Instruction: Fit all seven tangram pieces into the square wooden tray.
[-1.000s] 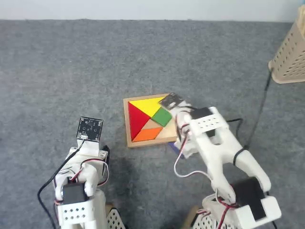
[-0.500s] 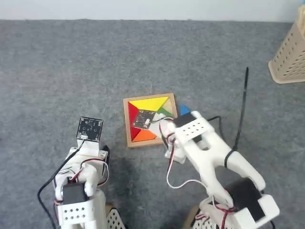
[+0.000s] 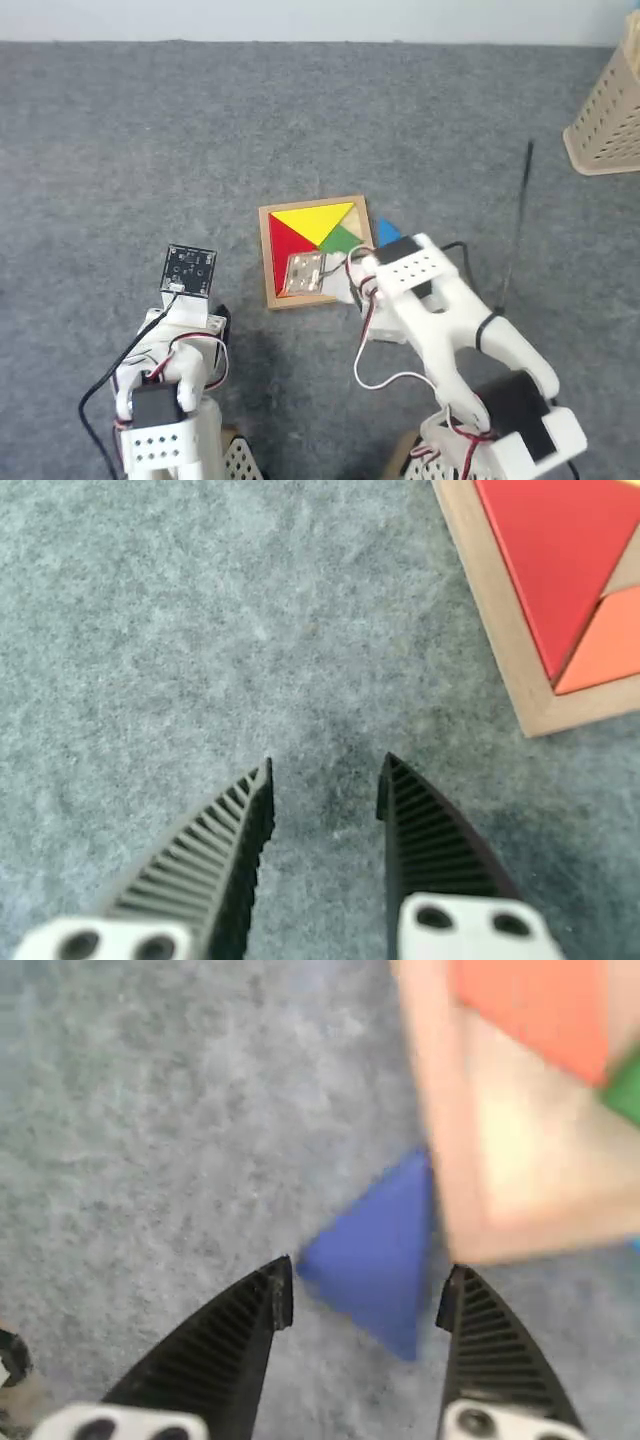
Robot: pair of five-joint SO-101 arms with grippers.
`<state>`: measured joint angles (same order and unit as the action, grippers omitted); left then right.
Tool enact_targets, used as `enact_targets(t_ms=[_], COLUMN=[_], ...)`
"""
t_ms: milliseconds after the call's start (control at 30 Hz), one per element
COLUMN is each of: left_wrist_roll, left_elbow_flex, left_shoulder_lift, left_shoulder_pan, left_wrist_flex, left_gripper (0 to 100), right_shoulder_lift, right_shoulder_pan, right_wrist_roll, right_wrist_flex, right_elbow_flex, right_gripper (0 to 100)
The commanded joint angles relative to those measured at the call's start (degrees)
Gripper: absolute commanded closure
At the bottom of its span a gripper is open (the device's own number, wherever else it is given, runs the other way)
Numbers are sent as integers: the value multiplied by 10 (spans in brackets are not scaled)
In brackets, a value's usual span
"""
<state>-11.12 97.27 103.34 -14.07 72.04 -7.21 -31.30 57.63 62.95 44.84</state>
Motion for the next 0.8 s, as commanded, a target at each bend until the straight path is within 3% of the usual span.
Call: enact_targets(t_ms=[0,267,500,767], left_wrist_roll=[-3,-3,-3,-3], left_elbow_flex=[-7,-7,-7,-7], left_shoulder_lift=[4,4,4,4], left_shoulder_pan=[1,1,1,1], left_wrist_flex=[3,3,3,3], left_gripper=[832,832,832,832], right_shoulder_lift=[20,68,67,44], right_shoulder_pan=[-15,5,24,28], right_wrist_roll=[12,10,12,11], right_wrist_flex=[-11,-6,-7,17], right_elbow_flex=[2,-16,-17,-18], right_gripper=[760,765,891,893])
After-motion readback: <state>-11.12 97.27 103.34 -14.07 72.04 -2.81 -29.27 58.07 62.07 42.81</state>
